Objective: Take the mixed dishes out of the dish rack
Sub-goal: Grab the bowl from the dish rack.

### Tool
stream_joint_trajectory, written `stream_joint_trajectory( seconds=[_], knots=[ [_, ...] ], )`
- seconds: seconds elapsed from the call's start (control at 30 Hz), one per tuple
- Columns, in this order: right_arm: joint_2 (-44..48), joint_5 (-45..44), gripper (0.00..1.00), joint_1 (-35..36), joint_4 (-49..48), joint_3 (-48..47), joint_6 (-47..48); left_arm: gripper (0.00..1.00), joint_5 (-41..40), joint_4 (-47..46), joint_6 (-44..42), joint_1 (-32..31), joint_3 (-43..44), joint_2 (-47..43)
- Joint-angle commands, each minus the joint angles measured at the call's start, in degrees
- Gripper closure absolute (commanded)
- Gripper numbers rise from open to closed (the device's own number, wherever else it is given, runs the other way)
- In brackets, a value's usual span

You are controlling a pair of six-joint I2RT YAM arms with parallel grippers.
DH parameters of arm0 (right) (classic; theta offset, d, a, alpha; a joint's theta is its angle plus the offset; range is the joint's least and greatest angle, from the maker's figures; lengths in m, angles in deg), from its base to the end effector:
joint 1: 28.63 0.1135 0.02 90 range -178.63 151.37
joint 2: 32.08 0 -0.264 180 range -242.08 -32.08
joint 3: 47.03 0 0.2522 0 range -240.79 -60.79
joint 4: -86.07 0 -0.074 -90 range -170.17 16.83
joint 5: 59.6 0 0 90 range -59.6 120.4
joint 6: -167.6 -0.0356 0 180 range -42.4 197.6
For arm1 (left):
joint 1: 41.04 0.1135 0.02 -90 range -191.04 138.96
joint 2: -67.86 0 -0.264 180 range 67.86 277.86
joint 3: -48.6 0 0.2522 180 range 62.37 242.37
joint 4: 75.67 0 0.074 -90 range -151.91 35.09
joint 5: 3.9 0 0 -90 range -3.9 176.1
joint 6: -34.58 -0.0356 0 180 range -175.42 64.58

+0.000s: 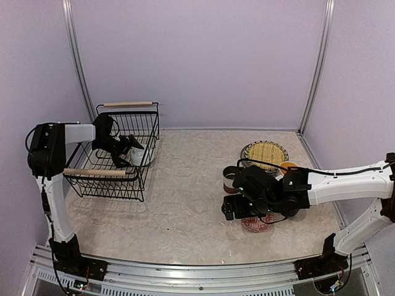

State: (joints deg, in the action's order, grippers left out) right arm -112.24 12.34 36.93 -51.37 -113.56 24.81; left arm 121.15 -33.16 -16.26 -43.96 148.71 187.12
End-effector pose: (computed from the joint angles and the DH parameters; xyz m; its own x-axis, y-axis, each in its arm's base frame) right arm 0.1259 0.2503 0.2246 -0.8404 -0.0191 -0.5416 -0.2065 0.9353 0.2874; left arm 0.4346 -0.0426 0.1703 -0.8798 -0.4728 -0.0489 -0.3116 0.6515 -0.6917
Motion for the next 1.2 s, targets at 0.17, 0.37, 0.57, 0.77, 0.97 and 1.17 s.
stream_joint_trajectory(
  seconds=[0.17, 0.37, 0.57, 0.77, 0.97, 1.17],
  knots=[
    [-1.1, 0.1, 0.09, 1.0, -0.3, -1.6, 0.6, 0.01, -0.8, -5.9, 4.4, 0.2, -2.2, 0.2],
    [-1.2, -0.3, 0.09, 1.0, -0.5, -1.9, 1.0, 0.01, -1.6, -8.7, 7.9, 0.4, -1.8, 1.6],
    [-0.4, -0.1, 0.08, 1.1, -0.9, -0.1, -0.1, 0.01, -3.5, -9.5, 10.1, 0.6, -3.6, 1.6],
    [0.8, -0.7, 0.08, 1.1, -1.5, 0.8, -0.2, 0.01, -4.5, -12.0, 12.9, 1.0, -5.9, 1.8],
    [0.9, -0.7, 0.08, 1.2, -1.0, 0.7, -0.3, 0.08, -5.7, -17.6, 16.5, 1.5, -8.6, 2.0],
    [1.9, -1.3, 0.08, 1.5, -1.4, 1.6, -0.9, 0.19, -4.7, -23.6, 17.3, 1.7, -12.0, 0.3]
  ],
)
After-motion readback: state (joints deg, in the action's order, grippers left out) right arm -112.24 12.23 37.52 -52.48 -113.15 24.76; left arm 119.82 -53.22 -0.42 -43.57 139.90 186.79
